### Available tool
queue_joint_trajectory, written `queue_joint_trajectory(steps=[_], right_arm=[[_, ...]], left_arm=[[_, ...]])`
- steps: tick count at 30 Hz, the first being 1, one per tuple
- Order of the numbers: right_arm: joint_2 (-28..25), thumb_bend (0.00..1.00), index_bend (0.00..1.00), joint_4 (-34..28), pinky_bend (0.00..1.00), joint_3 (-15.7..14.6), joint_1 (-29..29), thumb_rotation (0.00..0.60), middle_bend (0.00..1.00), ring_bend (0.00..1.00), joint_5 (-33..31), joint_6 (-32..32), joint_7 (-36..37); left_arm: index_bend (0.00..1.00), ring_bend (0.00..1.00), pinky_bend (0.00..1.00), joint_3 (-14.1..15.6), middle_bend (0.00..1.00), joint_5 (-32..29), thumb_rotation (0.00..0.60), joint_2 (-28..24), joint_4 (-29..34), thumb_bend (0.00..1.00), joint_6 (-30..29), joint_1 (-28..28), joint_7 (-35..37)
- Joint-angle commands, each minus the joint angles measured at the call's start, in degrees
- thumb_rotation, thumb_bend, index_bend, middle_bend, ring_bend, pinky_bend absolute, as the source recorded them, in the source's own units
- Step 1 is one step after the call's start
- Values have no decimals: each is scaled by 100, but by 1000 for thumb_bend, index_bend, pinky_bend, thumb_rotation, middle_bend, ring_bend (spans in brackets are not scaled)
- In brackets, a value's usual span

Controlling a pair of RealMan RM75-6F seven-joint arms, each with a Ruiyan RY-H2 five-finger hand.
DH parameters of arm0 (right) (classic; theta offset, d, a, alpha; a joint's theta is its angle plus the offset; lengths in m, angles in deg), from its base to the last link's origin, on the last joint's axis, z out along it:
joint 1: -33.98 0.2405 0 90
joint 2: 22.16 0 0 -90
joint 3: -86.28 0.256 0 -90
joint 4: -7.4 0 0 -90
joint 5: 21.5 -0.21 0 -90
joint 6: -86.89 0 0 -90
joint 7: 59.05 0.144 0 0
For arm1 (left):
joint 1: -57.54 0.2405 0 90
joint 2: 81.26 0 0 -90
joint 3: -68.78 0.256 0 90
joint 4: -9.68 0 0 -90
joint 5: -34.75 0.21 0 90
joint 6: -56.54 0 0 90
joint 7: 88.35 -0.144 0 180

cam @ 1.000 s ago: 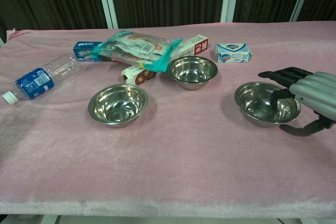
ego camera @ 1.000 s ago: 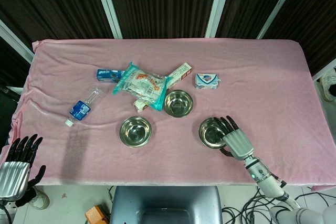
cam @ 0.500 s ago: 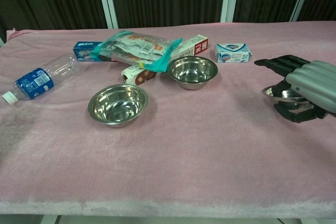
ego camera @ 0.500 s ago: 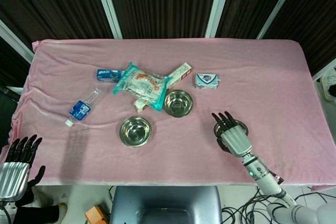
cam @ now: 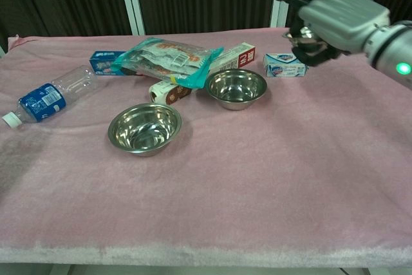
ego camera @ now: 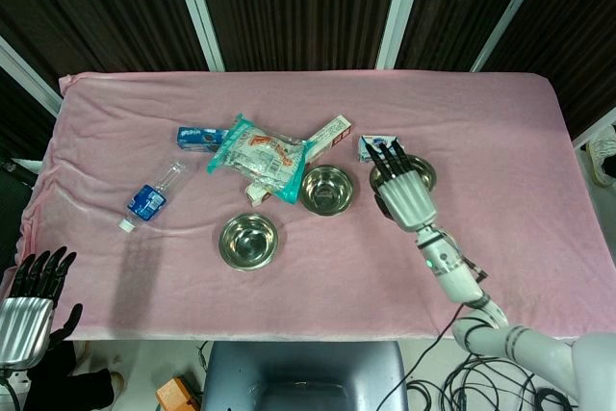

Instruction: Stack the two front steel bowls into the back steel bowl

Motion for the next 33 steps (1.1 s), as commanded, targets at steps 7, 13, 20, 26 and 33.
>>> queue_joint_trajectory(steps=[7, 13, 20, 26, 33], right_arm=[[1560, 652, 755, 1689, 0, 435, 1466, 600, 91, 0, -527, 797, -493], [2243, 652, 754, 2733, 0, 144, 1686, 600, 91, 0, -464, 901, -147], [2729, 652, 672, 3510, 0, 7, 1890, 600, 91, 0, -460, 1025, 309], [2800, 652, 267, 3688, 0, -201, 1849, 600, 91, 0, -326, 847, 622], [2458, 570, 82, 3309, 0, -379, 1609, 600, 76, 0, -242, 601, 857]], left_arm=[[0, 0, 34, -77, 41, -139, 600, -82, -14, 372, 43, -19, 187], [0, 0, 34, -60, 41, -106, 600, -94, -19, 374, 50, -27, 218], [0, 0, 35, -51, 41, -96, 600, -100, -9, 373, 79, -44, 213], [0, 0, 35, -42, 42, -73, 600, -109, -23, 373, 65, -42, 250], [0, 0, 34, -24, 47, -44, 600, -83, -25, 373, 83, -53, 156]])
